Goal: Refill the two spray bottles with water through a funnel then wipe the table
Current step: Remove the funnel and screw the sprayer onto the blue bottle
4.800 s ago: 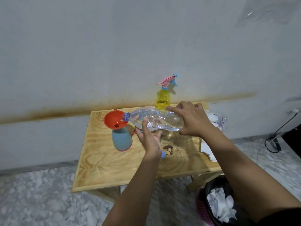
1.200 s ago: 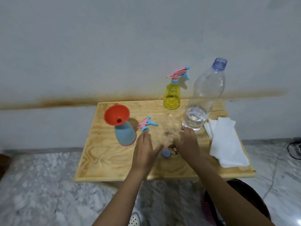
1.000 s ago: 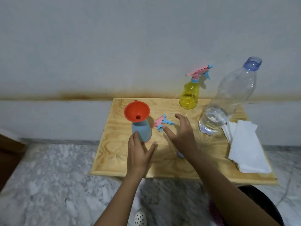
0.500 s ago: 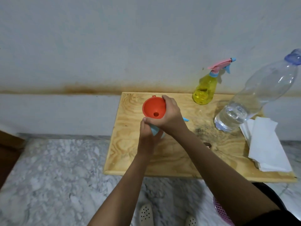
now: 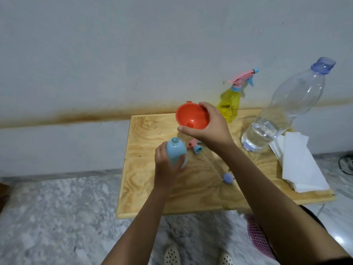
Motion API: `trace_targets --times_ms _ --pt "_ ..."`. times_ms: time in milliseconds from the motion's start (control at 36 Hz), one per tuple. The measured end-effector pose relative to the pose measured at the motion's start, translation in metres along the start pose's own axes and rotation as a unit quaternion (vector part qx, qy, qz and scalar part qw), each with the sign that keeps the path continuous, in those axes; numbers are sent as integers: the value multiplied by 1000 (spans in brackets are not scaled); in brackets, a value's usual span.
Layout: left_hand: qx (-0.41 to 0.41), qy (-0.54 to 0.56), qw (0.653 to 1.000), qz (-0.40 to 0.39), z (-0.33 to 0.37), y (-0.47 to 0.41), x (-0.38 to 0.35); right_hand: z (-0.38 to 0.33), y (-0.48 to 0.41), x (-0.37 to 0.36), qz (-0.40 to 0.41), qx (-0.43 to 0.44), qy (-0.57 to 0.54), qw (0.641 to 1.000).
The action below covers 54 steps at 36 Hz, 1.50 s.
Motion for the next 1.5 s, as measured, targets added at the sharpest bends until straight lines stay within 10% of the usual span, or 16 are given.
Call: trace_targets --times_ms 444,833,1056,1222,1500 --pt "3 59 998 -15 -16 2 -9 141 -10 21 -31 -203 186 961" --pt "-4 70 997 -25 -23 2 -11 152 -21 23 -30 -211 219 952" --pt "-9 70 997 -19 -26 1 -11 124 -15 -13 61 14 255 965" --pt "-8 72 997 -27 -28 0 -11 128 -13 -57 -89 -71 252 961" --pt "2 66 997 -40 -21 2 -7 127 -15 -66 -88 -150 228 958"
Point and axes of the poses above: each hand's wrist, its own y-axis away from the middle knuckle, its own x-axis out of the back of the hand, z = x × y, the point moved 1 cm from there along -y, towards the middle knuckle, and after that the axes turned 1 degree about -z, right-handed, at the moved point
